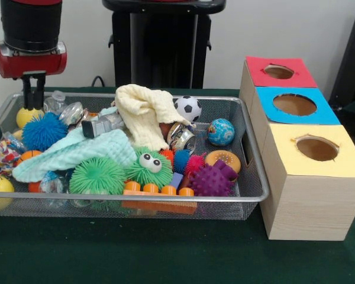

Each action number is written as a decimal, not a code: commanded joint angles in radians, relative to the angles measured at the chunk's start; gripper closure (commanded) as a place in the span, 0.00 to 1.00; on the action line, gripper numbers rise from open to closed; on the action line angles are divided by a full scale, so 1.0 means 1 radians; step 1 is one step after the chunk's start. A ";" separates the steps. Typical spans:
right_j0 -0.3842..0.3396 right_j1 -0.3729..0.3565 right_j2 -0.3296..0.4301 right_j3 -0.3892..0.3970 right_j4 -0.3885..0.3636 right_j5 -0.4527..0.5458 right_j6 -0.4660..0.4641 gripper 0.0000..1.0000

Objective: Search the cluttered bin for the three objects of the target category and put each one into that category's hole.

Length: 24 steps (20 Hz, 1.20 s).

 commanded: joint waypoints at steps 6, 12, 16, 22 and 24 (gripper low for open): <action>0.021 0.062 0.084 -0.038 -0.012 0.259 -0.346 1.00; -0.004 0.064 0.121 -0.014 -0.011 0.237 -0.342 0.00; -0.018 0.060 0.136 -0.002 -0.027 0.208 -0.344 0.00; -0.051 0.062 0.168 -0.003 -0.056 0.137 -0.347 0.00; -0.067 0.065 0.182 0.002 -0.059 0.114 -0.344 0.00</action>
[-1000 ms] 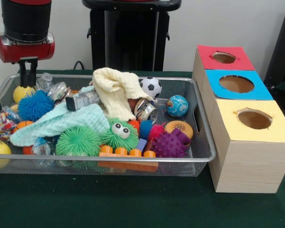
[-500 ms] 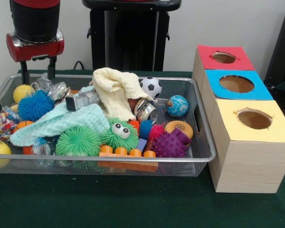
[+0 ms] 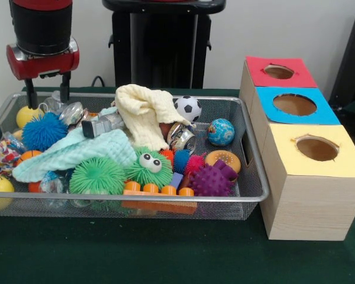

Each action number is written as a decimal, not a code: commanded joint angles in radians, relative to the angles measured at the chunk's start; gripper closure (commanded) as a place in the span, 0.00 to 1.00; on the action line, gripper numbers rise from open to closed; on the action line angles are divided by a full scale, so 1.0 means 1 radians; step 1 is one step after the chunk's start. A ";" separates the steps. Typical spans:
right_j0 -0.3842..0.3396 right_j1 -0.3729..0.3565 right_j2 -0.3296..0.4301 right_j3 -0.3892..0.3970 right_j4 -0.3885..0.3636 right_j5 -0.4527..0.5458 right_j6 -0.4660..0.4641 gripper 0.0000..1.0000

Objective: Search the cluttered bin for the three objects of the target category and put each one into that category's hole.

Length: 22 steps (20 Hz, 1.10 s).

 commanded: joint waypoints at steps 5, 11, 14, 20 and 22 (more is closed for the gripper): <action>-0.065 0.039 0.111 0.025 -0.083 -0.099 -0.319 0.00; -0.066 0.057 0.107 0.029 -0.089 -0.092 -0.297 0.00; -0.062 0.073 0.100 0.022 -0.094 -0.088 -0.290 0.00; -0.042 0.109 0.085 0.019 -0.105 -0.053 -0.271 0.00; -0.038 0.119 0.080 0.019 -0.110 -0.044 -0.264 0.00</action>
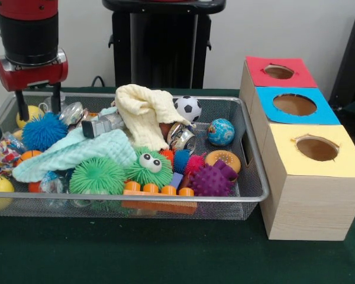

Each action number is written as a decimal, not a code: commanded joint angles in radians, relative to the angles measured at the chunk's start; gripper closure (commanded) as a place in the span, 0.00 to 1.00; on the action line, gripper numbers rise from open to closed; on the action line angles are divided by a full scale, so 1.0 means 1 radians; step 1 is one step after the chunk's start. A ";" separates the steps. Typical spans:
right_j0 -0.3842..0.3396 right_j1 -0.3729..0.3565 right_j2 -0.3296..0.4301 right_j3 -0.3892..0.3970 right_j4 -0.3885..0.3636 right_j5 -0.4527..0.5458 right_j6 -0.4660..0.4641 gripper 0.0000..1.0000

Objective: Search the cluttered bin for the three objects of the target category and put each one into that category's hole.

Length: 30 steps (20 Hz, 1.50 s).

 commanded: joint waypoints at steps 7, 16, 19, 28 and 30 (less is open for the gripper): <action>0.045 0.068 0.008 0.000 -0.146 0.024 -0.283 0.00; 0.088 0.072 -0.046 -0.025 -0.252 0.072 -0.289 0.00; 0.108 0.087 -0.073 -0.036 -0.294 0.088 -0.281 0.00; 0.157 0.157 -0.113 -0.073 -0.321 0.118 -0.254 0.00; 0.165 0.174 -0.130 -0.077 -0.327 0.131 -0.257 0.00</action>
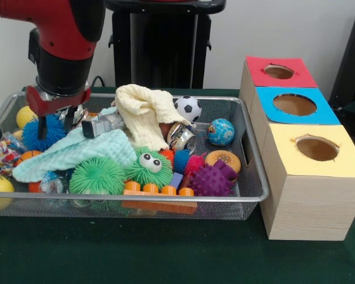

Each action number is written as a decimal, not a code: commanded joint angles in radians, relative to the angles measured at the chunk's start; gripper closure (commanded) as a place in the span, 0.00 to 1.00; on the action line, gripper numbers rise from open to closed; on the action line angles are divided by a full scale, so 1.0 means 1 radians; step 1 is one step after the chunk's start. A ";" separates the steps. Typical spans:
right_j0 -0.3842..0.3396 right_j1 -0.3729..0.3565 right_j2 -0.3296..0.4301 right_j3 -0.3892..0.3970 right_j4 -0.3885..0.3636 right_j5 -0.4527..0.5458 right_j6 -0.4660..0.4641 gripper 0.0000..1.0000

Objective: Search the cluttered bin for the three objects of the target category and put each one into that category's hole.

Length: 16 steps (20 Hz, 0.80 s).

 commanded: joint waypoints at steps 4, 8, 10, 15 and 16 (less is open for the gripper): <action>0.046 0.115 -0.096 -0.069 -0.109 0.137 -0.262 0.00; 0.087 0.117 -0.141 -0.091 -0.169 0.151 -0.269 0.00; 0.094 0.109 -0.155 -0.094 -0.182 0.151 -0.276 0.00; 0.097 0.081 -0.170 -0.089 -0.181 0.153 -0.303 0.00; 0.097 0.078 -0.171 -0.087 -0.179 0.152 -0.305 0.00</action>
